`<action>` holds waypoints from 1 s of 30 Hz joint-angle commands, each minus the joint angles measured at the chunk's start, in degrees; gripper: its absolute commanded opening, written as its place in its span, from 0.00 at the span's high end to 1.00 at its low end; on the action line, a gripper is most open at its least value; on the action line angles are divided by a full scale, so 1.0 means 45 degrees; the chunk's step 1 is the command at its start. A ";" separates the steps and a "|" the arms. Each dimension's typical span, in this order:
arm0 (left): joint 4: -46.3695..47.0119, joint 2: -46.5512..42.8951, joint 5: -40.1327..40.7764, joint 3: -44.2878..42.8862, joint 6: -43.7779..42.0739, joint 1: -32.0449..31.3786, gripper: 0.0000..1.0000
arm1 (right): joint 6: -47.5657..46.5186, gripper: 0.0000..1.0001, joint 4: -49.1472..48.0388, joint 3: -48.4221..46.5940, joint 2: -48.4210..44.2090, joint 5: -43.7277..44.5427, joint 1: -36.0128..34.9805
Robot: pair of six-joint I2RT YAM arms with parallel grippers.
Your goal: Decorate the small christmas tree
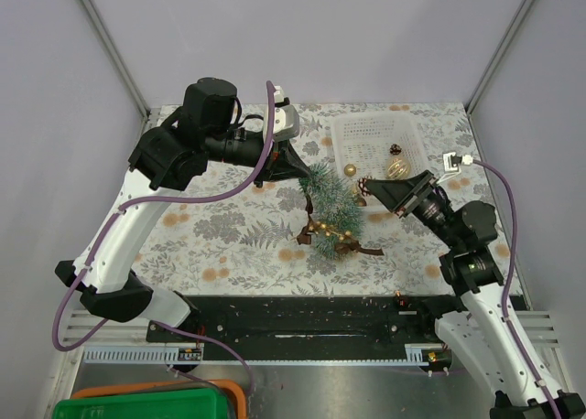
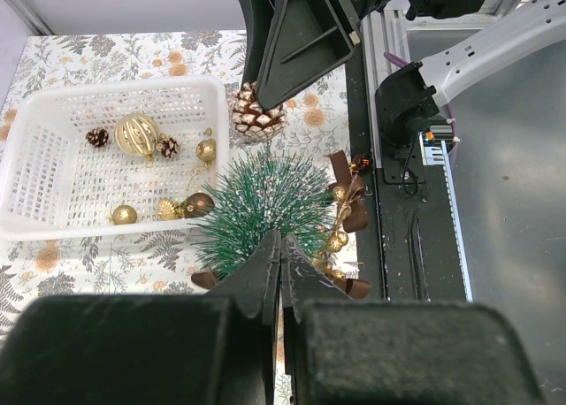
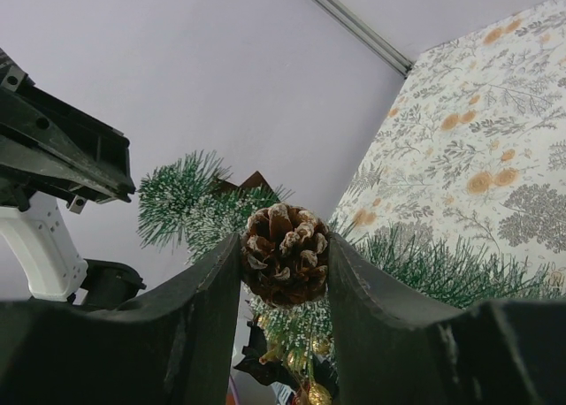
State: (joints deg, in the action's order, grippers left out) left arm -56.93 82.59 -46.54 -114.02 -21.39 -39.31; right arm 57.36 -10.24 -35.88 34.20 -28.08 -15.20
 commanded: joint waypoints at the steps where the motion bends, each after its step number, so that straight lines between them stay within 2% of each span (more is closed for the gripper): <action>1: 0.0463 -0.0032 -0.0341 -0.0483 0.0026 0.0025 1.00 | -0.0247 0.69 -0.0810 -0.0816 -0.0040 -0.0362 0.0077; 8: 0.0463 0.0007 -0.0399 -0.0522 0.0065 0.0044 1.00 | -0.0228 0.69 -0.0810 -0.0797 -0.0041 -0.0421 0.0077; 20: 0.0463 0.0085 -0.0399 -0.0561 0.0046 0.0024 1.00 | 0.0104 0.69 -0.3074 -0.0777 0.1755 -0.0890 0.0077; 30: 0.0463 0.0163 -0.0438 -0.0601 0.0046 0.0024 1.00 | 0.0242 0.69 -0.3643 -0.0134 0.2128 -0.0851 0.0058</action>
State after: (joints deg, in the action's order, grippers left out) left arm -56.93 83.09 -46.74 -114.41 -21.39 -39.31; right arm 58.30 -22.59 -37.12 44.56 -31.14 -15.20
